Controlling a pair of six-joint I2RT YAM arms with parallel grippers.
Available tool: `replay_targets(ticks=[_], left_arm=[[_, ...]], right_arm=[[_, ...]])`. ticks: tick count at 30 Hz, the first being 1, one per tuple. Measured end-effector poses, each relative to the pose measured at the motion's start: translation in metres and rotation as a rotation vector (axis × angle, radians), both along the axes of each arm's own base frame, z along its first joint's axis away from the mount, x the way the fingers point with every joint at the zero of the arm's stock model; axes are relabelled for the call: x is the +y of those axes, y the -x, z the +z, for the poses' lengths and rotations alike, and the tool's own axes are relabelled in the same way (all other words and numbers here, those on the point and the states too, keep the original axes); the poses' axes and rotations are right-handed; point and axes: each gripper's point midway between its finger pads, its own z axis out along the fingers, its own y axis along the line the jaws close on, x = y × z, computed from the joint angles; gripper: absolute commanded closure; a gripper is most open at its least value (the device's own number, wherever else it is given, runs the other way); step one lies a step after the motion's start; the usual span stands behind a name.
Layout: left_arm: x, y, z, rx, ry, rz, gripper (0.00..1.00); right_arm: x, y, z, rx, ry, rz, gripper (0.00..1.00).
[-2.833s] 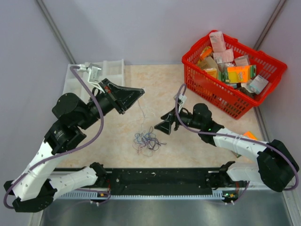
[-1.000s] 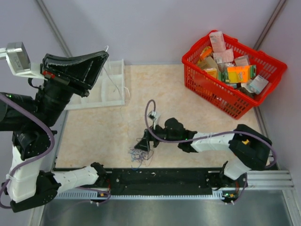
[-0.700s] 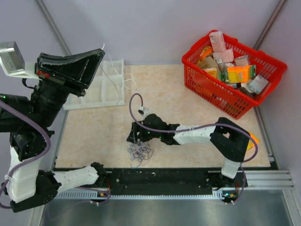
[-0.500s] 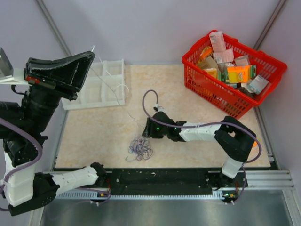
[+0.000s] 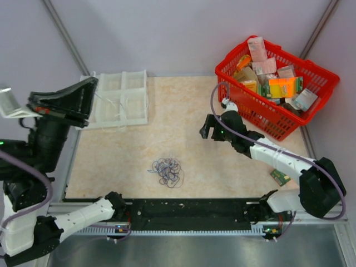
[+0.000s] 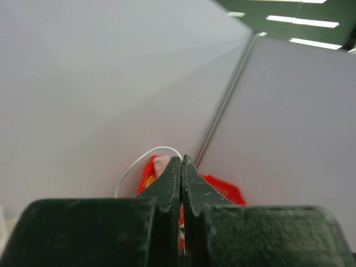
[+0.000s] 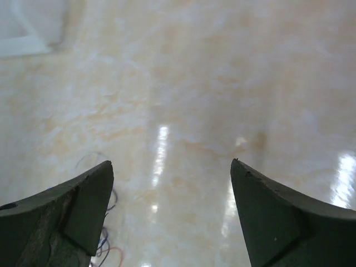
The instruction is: Untangle the cables
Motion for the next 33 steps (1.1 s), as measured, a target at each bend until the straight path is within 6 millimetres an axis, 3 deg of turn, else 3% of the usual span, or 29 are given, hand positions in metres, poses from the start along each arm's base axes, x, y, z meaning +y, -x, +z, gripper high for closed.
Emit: replay_targets(ticks=[4,7,8,14,19,22,24,28,30,33], left_arm=[[-0.009,-0.04,-0.063,0.162,-0.129,0.13,1.0],[-0.008,-0.061,-0.113,0.278,-0.232,0.221,1.0],[-0.006,-0.064,-0.125,0.306,-0.255,0.242,1.0],[0.006,-0.079,-0.237,0.53,-0.312,0.361,1.0],[0.02,-0.088,-0.352,0.756,-0.386,0.509,1.0],[0.03,-0.087,-0.392,0.848,-0.391,0.582,1.0],[0.033,-0.085,-0.412,0.888,-0.375,0.603,1.0],[0.027,-0.084,-0.439,0.94,-0.339,0.587,1.0],[0.02,-0.085,-0.452,0.965,-0.328,0.565,1.0],[0.011,-0.086,-0.473,1.015,-0.339,0.541,1.0]], right_arm=[[0.056,0.02,0.022,-0.072,-0.089,0.321,0.19],[0.101,0.05,0.012,0.001,-0.138,0.469,0.4],[0.122,0.063,0.005,0.061,-0.192,0.507,0.41],[0.187,0.134,-0.015,0.198,-0.265,0.654,0.45],[0.24,0.172,-0.013,0.228,-0.299,0.769,0.47],[0.24,0.17,-0.027,0.264,-0.309,0.733,0.47],[0.227,0.156,-0.043,0.298,-0.292,0.656,0.48],[0.179,0.114,-0.073,0.342,-0.254,0.463,0.48],[0.146,0.093,-0.085,0.365,-0.233,0.357,0.48],[0.101,0.064,-0.088,0.37,-0.191,0.23,0.48]])
